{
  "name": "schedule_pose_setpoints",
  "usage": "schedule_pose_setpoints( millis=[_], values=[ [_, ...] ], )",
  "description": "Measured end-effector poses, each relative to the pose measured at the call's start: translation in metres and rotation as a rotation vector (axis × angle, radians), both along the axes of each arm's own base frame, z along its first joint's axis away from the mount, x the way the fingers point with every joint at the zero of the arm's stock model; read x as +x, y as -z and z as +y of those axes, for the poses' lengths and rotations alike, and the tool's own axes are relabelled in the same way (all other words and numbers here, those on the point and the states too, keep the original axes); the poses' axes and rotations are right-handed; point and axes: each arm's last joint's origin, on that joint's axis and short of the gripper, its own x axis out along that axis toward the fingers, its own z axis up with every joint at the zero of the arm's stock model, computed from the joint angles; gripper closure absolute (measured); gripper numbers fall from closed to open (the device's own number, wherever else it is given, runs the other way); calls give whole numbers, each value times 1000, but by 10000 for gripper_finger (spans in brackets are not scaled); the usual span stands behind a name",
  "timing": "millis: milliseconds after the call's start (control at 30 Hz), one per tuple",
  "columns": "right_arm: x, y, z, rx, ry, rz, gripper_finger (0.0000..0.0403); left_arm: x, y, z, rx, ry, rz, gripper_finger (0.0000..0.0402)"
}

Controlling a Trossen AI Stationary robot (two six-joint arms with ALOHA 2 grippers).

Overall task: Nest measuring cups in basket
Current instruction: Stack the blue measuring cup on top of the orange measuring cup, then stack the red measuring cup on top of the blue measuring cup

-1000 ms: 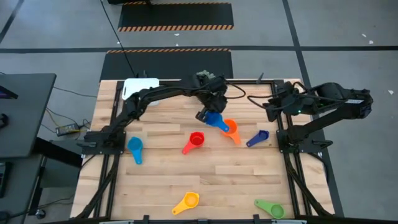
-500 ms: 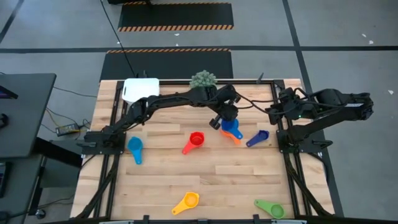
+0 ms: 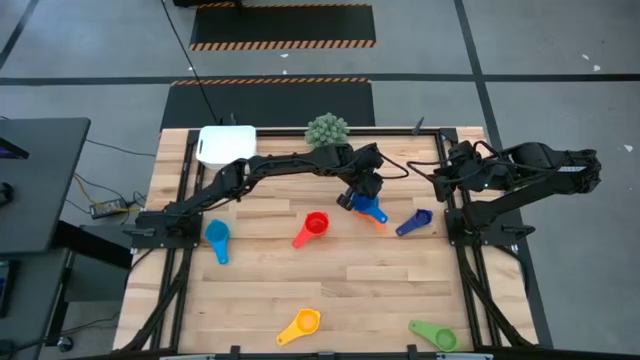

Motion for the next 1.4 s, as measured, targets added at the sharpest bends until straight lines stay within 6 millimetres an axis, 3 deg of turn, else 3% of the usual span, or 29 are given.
schedule_pose_setpoints(
  millis=[200, 433, 633, 900, 1133, 1400],
  values=[
    [-6, -2, -1, -3, -9, -20, 229, -4, 6, -1, -11, -3, 64, 393],
    [-12, -3, -2, -8, -19, -37, 229, -4, 6, -1, -5, -11, 60, 343],
    [-14, -3, -2, -8, -24, -45, 229, -3, 4, -3, -48, -121, 57, 317],
    [-13, -4, -2, 2, -32, -47, 229, -9, -23, -9, 209, -229, 45, 318],
    [-12, -4, -1, 29, -72, -55, 229, -42, -65, -1, 78, -344, 102, 328],
    [-4, -11, 1, -33, -150, -119, 229, -90, -86, 6, -60, -600, 350, 329]
  ],
)
